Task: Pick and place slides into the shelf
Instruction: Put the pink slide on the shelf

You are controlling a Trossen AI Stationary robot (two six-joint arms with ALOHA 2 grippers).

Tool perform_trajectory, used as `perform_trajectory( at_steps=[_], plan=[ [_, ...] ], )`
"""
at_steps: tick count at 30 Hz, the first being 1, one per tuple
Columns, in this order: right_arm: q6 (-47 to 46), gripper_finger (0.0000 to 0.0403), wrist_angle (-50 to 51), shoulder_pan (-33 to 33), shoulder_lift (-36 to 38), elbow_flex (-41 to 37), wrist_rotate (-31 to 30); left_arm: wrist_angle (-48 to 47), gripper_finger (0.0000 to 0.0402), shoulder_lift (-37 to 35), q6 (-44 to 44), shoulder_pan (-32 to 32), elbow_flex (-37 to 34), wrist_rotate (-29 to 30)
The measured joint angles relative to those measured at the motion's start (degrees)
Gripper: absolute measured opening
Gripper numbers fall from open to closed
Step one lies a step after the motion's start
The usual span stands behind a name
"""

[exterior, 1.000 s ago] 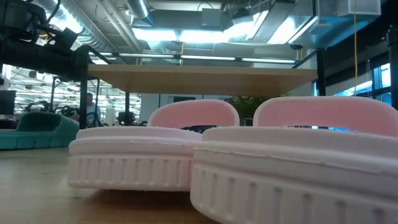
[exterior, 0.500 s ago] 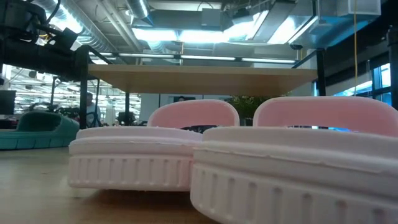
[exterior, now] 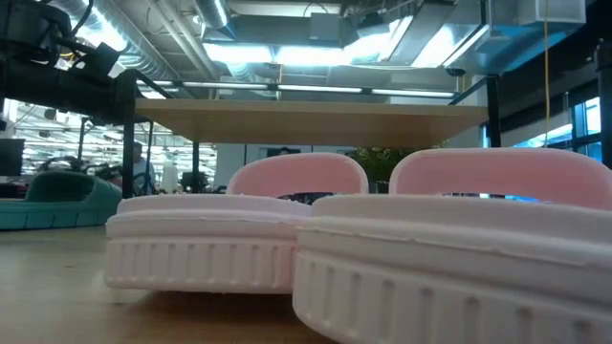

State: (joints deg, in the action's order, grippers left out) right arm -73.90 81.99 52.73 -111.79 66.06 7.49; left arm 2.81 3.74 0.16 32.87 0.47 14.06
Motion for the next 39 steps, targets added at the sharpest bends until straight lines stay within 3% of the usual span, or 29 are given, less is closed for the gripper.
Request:
perform_trajectory(
  at_steps=[3, 12, 24, 30, 39],
  plan=[
    [0.72, 0.0016, -0.02, 0.0, -0.02, 0.04, 0.71, 0.0, 0.0159, 0.0, 0.0, -0.01, 0.0, 0.0],
    [0.46, 0.0011, 8.84, 0.02, 0.06, 7.58, 2.26, 0.0, 0.0159, 0.01, 0.02, -0.01, -0.01, 0.0],
    [-6.88, 0.0011, 8.01, -0.7, 2.95, 18.83, 3.85, 0.02, 0.0159, 0.0, 0.04, -0.01, 0.0, 0.0],
    [-1.1, 0.0011, 8.09, -4.9, 2.95, 24.5, -7.52, 0.02, 0.0159, 0.01, 0.04, -0.01, -0.01, 0.01],
    [18.54, 0.0011, 8.09, -11.29, 2.95, 39.19, -26.43, 0.02, 0.0159, 0.01, 0.04, 0.0, -0.01, 0.02]
  ],
)
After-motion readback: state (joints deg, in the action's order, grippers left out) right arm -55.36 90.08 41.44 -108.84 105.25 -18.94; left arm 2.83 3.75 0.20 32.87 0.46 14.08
